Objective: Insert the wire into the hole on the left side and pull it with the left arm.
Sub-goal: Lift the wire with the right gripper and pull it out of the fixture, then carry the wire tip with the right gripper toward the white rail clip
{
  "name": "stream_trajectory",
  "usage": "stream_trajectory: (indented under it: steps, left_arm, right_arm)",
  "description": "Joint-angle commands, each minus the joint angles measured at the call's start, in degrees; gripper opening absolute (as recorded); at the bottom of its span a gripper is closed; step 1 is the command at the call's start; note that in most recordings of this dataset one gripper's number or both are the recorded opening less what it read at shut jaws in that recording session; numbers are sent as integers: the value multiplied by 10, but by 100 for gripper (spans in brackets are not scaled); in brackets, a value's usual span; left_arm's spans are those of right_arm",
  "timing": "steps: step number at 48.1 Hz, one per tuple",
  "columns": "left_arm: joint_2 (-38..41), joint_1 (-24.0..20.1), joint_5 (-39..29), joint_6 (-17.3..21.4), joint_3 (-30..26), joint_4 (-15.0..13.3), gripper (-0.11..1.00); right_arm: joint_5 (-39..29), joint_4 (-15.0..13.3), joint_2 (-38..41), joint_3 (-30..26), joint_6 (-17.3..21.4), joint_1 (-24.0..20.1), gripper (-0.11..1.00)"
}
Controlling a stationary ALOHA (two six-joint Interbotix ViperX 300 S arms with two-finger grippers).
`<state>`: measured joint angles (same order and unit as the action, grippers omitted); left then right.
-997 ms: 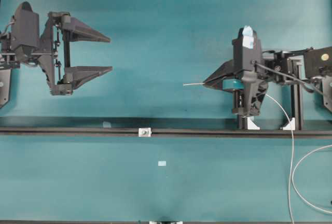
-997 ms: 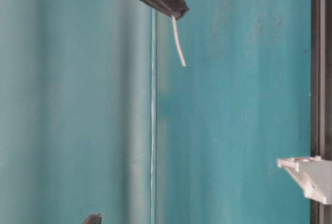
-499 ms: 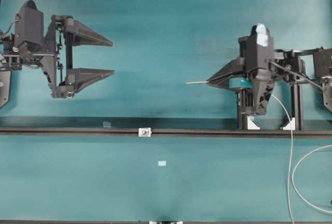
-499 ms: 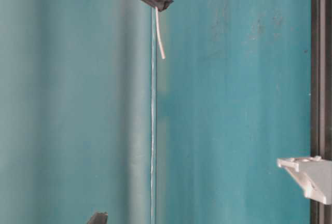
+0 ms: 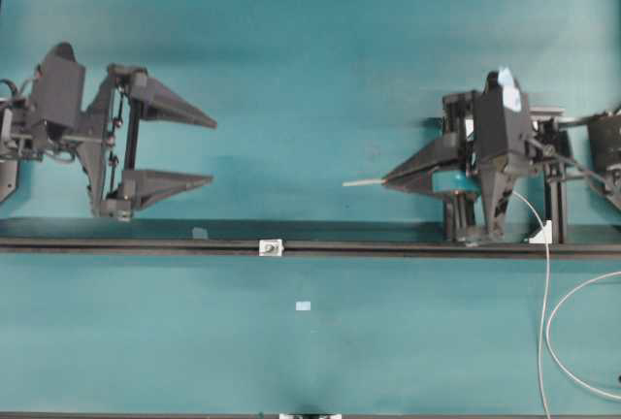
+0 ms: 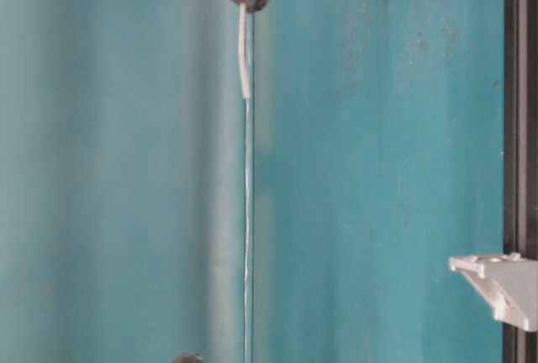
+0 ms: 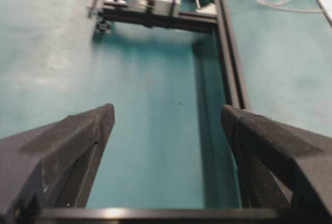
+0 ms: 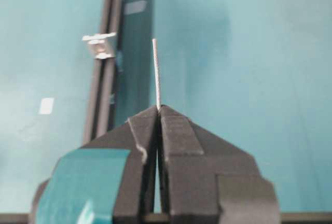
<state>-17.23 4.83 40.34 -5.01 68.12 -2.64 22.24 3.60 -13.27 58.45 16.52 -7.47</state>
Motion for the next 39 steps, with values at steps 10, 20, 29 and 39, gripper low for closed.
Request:
stream_trajectory:
  steps: [10, 20, 29, 39]
  left_arm:
    - [24, 42, 72, -2, 28, -4, 58]
    - [45, 77, 108, -3, 41, -9, 58]
    - [94, 98, 114, -4, 25, -9, 58]
    - [149, 113, 145, -14, 10, -9, 58]
  right_arm:
    - [50, 30, 47, -13, -24, -33, 3]
    - [102, 126, 91, -22, -101, -80, 3]
    - [170, 294, 141, -43, -218, -145, 3]
    - [195, 433, 181, -76, -309, -202, 3]
